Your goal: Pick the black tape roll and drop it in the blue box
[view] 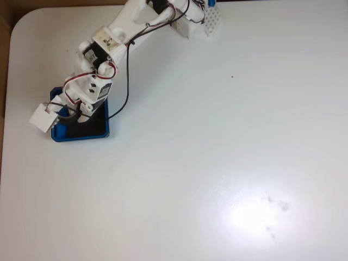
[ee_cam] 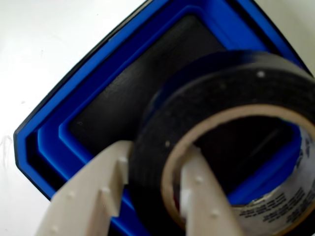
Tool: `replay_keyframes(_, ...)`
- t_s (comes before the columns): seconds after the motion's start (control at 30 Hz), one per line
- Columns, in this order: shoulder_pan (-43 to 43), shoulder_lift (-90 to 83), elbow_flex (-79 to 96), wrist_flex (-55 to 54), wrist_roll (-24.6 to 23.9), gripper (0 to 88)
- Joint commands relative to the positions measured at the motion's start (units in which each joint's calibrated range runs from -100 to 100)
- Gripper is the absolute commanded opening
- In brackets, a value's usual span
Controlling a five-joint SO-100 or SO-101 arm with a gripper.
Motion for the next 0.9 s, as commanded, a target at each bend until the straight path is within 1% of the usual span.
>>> replay_keyframes(0.0,0.5,0.3,-4.3,0.3,0.3,0.4)
replay_keyframes(0.6,0.8,1.1,-3.4,0.4,-0.3,0.7)
replay_keyframes(0.77,0.8,1.1,-3.4,0.4,-0.4,2.7)
replay_keyframes(0.87,0.8,0.9,-3.4,0.4,-0.4,6.0)
